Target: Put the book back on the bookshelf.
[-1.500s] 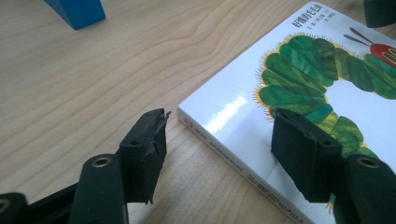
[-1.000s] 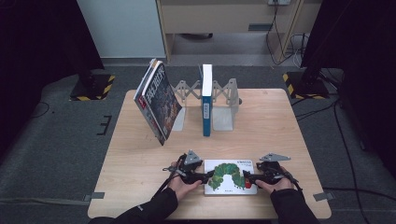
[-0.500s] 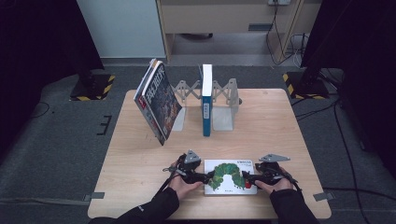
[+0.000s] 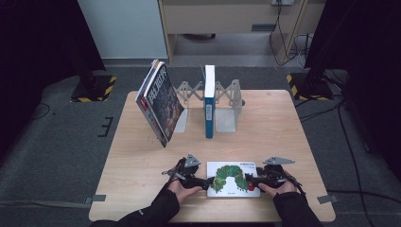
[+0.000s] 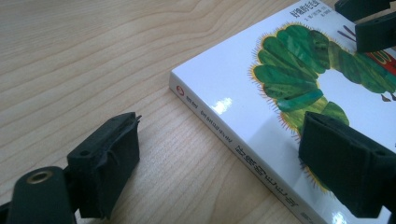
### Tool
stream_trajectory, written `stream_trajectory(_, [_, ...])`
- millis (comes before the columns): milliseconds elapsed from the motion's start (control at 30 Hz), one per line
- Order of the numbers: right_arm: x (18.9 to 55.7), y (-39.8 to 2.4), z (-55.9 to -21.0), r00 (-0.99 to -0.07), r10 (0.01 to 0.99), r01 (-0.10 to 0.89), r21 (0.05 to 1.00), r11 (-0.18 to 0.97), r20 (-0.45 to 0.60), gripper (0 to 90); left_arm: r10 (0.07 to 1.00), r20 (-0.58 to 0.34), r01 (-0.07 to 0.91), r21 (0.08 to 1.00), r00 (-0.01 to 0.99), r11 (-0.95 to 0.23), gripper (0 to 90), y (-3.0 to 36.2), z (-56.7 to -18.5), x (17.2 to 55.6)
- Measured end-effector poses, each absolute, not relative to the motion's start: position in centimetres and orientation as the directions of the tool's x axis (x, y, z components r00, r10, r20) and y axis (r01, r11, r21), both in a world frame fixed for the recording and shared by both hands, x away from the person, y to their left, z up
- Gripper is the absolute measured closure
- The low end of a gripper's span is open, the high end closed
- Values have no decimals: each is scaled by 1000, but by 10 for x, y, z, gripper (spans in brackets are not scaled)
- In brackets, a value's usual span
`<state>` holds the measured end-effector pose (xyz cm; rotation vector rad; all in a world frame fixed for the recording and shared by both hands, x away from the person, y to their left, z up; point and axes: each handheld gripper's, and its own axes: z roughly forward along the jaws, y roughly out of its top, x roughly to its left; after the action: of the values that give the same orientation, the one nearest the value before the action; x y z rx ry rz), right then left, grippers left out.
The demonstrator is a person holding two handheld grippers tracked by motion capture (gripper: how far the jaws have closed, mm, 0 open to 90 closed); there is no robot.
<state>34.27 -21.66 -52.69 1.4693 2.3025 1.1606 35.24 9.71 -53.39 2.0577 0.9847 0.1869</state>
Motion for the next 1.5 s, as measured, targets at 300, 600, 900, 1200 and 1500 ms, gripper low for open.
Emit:
stream_trajectory(300, [344, -222, -523, -485, 825, 705, 687, 174, 289, 430, 689, -193, 563, 742, 699, -363, 63, 94, -536, 355])
stream_trajectory(600, [344, -229, -517, -466, 812, 704, 703, 100, 352, 473, 679, -214, 569, 742, 702, -354, 57, 95, -536, 355])
stream_trajectory(900, [347, -228, -509, -475, 791, 657, 753, 27, 386, 470, 636, -294, 602, 722, 713, -340, 190, 90, -532, 351])
stream_trajectory(1200, [357, -222, -506, -478, 788, 642, 767, 13, 387, 448, 647, -262, 586, 730, 716, -352, 179, 90, -529, 355])
stream_trajectory(1500, [354, -221, -506, -477, 783, 631, 776, -12, 399, 430, 650, -280, 593, 735, 707, -328, 175, 92, -533, 353])
